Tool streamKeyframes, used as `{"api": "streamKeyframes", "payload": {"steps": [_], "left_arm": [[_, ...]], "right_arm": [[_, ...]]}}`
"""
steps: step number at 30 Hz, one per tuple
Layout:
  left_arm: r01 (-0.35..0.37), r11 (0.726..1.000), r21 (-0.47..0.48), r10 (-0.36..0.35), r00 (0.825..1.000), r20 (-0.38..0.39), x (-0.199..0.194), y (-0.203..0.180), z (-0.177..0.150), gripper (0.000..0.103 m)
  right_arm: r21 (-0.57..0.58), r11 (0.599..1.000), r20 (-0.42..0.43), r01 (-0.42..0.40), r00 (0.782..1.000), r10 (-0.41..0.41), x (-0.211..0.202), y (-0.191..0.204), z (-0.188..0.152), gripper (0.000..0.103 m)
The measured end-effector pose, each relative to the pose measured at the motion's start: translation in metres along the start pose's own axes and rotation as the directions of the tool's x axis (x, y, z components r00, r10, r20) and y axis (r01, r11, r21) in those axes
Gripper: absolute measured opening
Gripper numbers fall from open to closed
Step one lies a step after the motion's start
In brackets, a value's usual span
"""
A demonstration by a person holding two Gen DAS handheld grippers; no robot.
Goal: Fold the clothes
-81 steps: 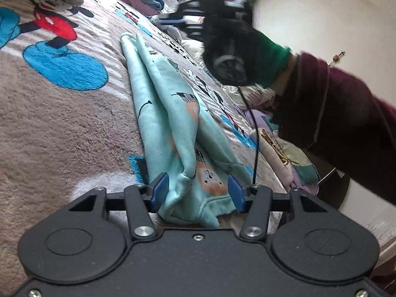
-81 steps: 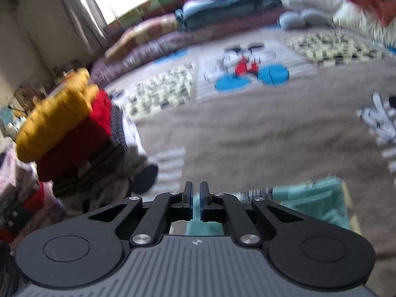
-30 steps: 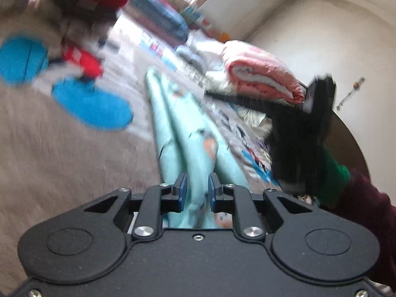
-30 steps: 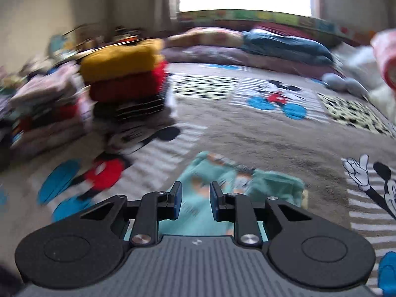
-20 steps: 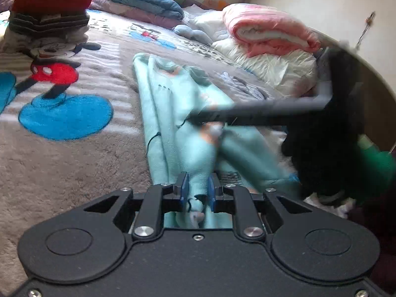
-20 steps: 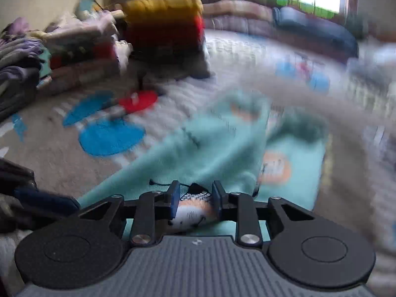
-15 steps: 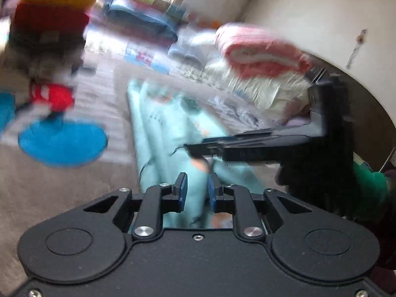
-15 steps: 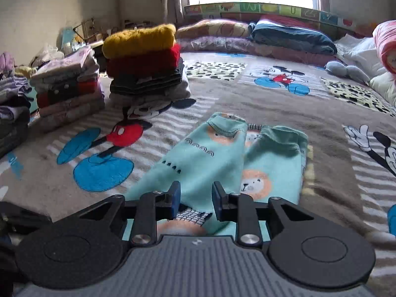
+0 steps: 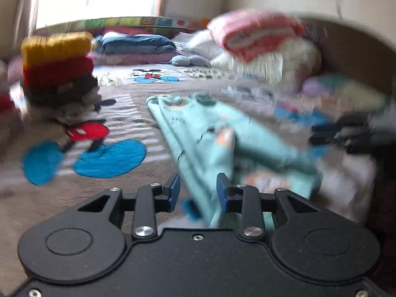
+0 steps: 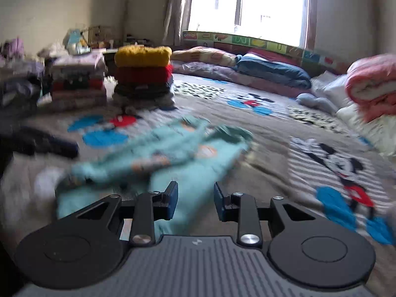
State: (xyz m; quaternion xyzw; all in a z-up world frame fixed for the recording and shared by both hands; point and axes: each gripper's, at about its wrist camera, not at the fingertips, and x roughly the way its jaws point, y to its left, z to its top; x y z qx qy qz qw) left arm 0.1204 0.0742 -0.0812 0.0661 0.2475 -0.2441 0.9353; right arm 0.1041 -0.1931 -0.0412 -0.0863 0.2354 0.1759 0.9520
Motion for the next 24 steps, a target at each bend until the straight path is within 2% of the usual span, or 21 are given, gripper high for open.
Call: {"api": "streamKeyframes", "payload": {"steps": [3, 5, 8, 11, 12, 13, 15, 17, 21, 23, 24], "left_arm": [[-0.042, 0.981, 0.189, 0.050, 0.998, -0.035, -0.011, -0.016, -0.019, 0.044], [-0.059, 0.944, 0.324, 0.080, 0.996, -0.051, -0.016, -0.029, -0.031, 0.044], [-0.107, 0.857, 0.504, 0.155, 0.986, -0.054, -0.012, -0.046, -0.049, 0.046], [-0.150, 0.743, 0.652, 0.203, 0.979, -0.007, 0.001, -0.062, -0.061, 0.046], [-0.160, 0.710, 0.686, 0.207, 0.978, 0.014, 0.005, -0.067, -0.064, 0.046], [-0.167, 0.691, 0.703, 0.205, 0.978, 0.032, 0.010, -0.069, -0.064, 0.046], [-0.181, 0.677, 0.713, 0.197, 0.978, 0.061, 0.019, -0.071, -0.063, 0.046], [-0.186, 0.680, 0.709, 0.184, 0.980, 0.080, 0.027, -0.070, -0.061, 0.046], [-0.190, 0.704, 0.685, 0.171, 0.981, 0.097, 0.038, -0.064, -0.055, 0.045], [-0.190, 0.724, 0.663, 0.170, 0.981, 0.095, 0.040, -0.061, -0.053, 0.045], [-0.191, 0.733, 0.652, 0.171, 0.981, 0.095, 0.041, -0.060, -0.052, 0.041]], "right_arm": [[-0.092, 0.995, -0.032, 0.033, 0.999, -0.036, -0.013, 0.007, -0.031, 0.033], [-0.155, 0.987, -0.046, 0.043, 0.998, -0.050, -0.019, 0.017, -0.050, 0.033], [-0.252, 0.968, -0.071, 0.021, 0.997, -0.040, -0.023, 0.038, -0.077, 0.034], [-0.354, 0.933, -0.041, 0.058, 0.996, -0.077, -0.024, 0.057, -0.085, 0.034], [-0.375, 0.924, -0.034, 0.069, 0.996, -0.088, -0.023, 0.061, -0.083, 0.037], [-0.386, 0.918, -0.021, 0.089, 0.994, -0.105, -0.019, 0.063, -0.080, 0.047], [-0.402, 0.911, -0.007, 0.095, 0.994, -0.107, -0.013, 0.068, -0.078, 0.049], [-0.397, 0.914, -0.001, 0.083, 0.996, -0.091, -0.006, 0.071, -0.077, 0.049], [-0.385, 0.920, 0.010, 0.071, 0.997, -0.073, 0.006, 0.077, -0.072, 0.049], [-0.392, 0.917, 0.019, 0.076, 0.997, -0.075, 0.012, 0.082, -0.071, 0.049], [-0.394, 0.916, 0.023, 0.080, 0.997, -0.077, 0.014, 0.083, -0.070, 0.049]]}}
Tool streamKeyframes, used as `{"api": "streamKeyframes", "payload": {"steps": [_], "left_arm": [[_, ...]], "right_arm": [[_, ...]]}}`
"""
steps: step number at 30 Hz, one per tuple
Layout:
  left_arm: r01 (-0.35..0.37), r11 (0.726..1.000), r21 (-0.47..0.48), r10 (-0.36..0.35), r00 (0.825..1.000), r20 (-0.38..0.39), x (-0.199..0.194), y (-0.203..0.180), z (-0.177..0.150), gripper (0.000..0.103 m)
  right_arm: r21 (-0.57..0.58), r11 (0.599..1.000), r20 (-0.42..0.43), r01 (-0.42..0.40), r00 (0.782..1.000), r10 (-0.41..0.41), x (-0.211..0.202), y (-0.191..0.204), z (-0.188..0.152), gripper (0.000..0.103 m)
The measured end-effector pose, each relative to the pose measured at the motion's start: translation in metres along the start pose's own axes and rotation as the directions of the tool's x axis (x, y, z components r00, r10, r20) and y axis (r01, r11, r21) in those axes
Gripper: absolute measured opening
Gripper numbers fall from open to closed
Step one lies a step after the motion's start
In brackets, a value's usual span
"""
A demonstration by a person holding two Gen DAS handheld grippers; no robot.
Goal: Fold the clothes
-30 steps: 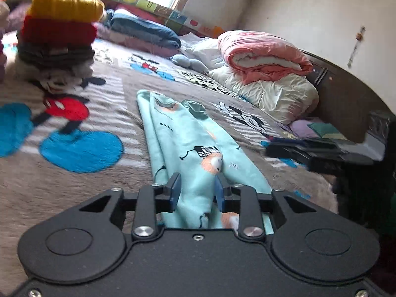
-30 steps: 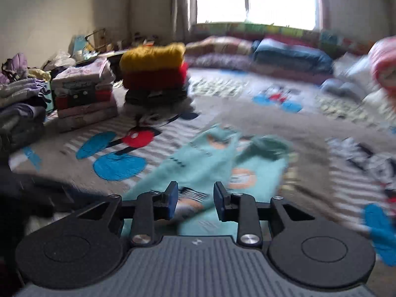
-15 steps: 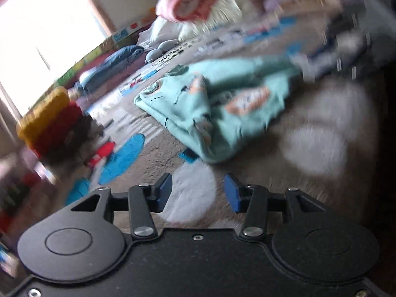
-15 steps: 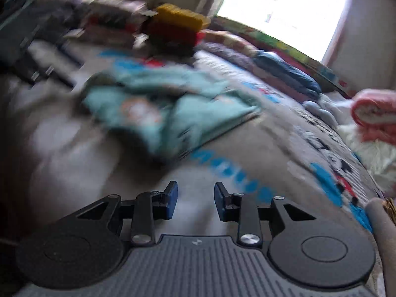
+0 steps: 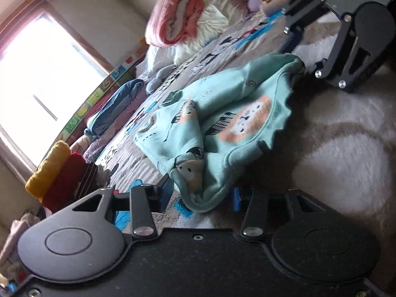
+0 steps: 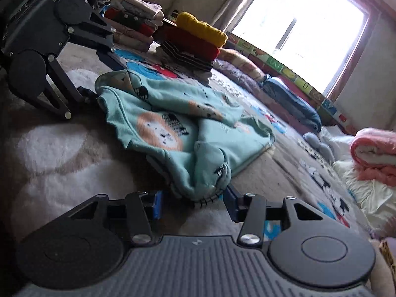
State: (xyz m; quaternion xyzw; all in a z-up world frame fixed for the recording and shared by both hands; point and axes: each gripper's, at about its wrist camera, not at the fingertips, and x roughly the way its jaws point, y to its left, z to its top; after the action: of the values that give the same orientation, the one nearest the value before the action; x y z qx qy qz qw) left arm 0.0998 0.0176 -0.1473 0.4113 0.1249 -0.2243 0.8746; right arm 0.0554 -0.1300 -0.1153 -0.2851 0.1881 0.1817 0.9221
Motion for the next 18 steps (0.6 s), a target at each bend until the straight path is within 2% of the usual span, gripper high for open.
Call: {"api": "streamKeyframes", "payload": {"steps": [2, 3, 4, 7, 10, 12, 18], "left_arm": [[0.000, 1.000, -0.028, -0.001, 1.000, -0.013, 0.003, 0.000, 0.002, 0.034], [-0.001, 0.999, -0.041, 0.000, 1.000, -0.021, 0.004, 0.000, 0.002, 0.024], [-0.011, 0.999, -0.043, 0.009, 0.999, -0.036, 0.006, -0.002, 0.004, 0.018], [-0.032, 0.998, -0.054, 0.029, 0.998, -0.059, 0.007, -0.008, 0.012, 0.013], [-0.028, 0.992, -0.119, 0.021, 0.998, -0.066, -0.004, -0.008, 0.021, 0.012], [-0.014, 0.994, -0.108, 0.007, 0.998, -0.068, -0.017, -0.014, 0.029, 0.011], [0.089, 0.994, -0.060, -0.090, 0.996, -0.015, -0.064, -0.026, 0.047, 0.012]], "right_arm": [[0.022, 1.000, 0.007, -0.010, 1.000, 0.009, 0.000, -0.001, 0.001, 0.042], [0.022, 1.000, 0.009, -0.014, 1.000, 0.014, 0.000, -0.001, 0.001, 0.036], [0.022, 1.000, 0.011, -0.019, 1.000, 0.019, 0.001, -0.002, 0.001, 0.032], [0.016, 1.000, 0.027, -0.023, 0.999, 0.023, -0.002, -0.002, 0.000, 0.028], [0.006, 1.000, 0.037, -0.015, 0.999, 0.015, -0.008, -0.001, 0.000, 0.027], [0.007, 1.000, 0.046, -0.011, 0.999, 0.011, -0.016, -0.004, 0.001, 0.026], [0.015, 0.999, 0.070, -0.048, 0.997, 0.046, -0.066, -0.016, -0.008, 0.026]]}}
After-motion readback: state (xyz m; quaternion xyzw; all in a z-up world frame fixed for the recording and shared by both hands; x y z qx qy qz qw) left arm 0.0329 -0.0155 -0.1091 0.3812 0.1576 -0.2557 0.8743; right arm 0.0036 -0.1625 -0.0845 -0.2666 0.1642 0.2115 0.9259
